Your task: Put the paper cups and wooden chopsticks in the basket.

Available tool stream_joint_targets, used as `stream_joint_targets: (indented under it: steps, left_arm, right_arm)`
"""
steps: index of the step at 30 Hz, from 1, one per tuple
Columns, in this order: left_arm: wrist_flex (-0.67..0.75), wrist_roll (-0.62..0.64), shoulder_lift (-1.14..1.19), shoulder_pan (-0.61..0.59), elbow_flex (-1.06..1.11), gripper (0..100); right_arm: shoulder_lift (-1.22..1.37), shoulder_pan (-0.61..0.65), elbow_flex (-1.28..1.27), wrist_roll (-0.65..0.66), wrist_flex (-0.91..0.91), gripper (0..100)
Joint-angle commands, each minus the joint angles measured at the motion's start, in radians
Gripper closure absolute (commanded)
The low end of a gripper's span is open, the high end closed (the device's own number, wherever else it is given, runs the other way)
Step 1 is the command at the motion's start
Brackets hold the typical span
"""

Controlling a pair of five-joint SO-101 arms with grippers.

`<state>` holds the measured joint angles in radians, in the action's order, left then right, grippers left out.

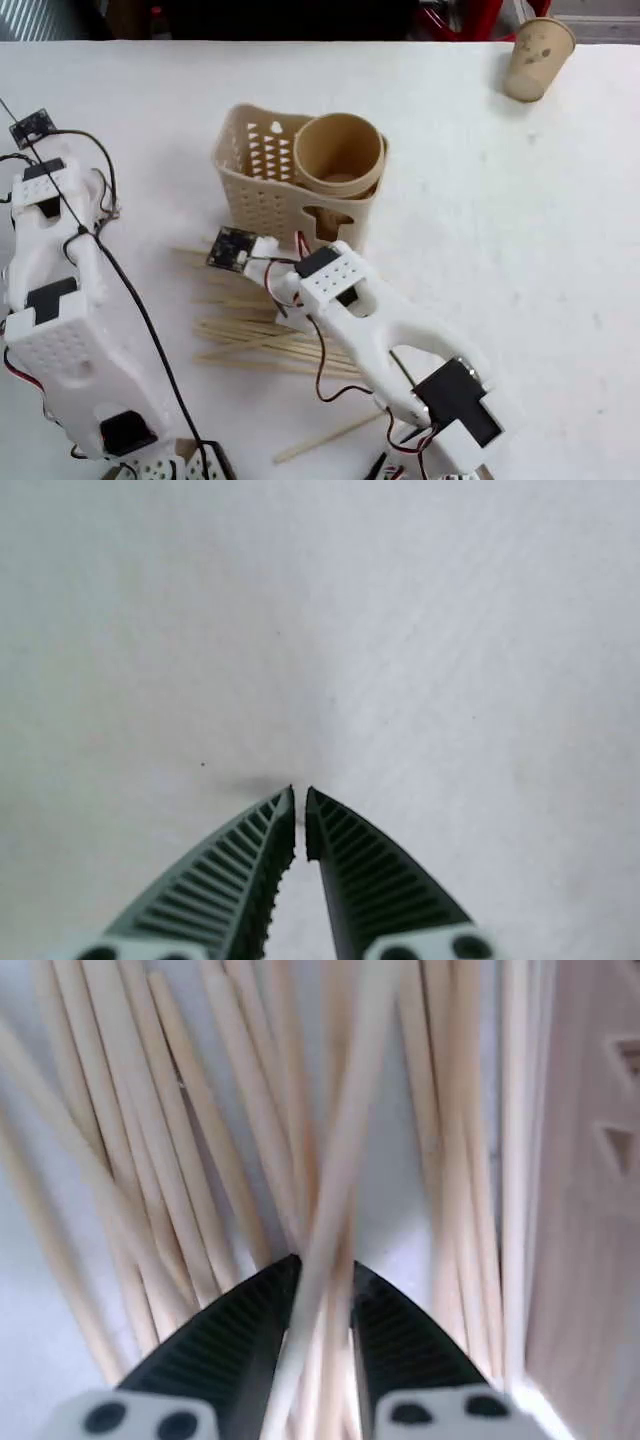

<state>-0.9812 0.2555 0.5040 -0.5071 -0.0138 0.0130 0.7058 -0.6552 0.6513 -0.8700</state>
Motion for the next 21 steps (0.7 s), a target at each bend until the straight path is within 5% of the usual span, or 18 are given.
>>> stream_joint_targets:
  steps: [1, 14, 21]
  left_arm:
    - [0.018, 0.012, -0.004, 0.004, -0.023, 95]
    - [0.018, 0.012, -0.004, 0.007, -0.025, 95]
    - [0.018, 0.012, -0.004, 0.007, -0.023, 95]
  right_arm:
    - [-0.03, 0.001, 0.017, -0.003, -0.005, 98.3]
    - [-0.314, -0.073, 0.008, 0.038, -0.153, 97.9]
    - [-0.219, -0.025, -0.009, 0.048, -0.139, 83.7]
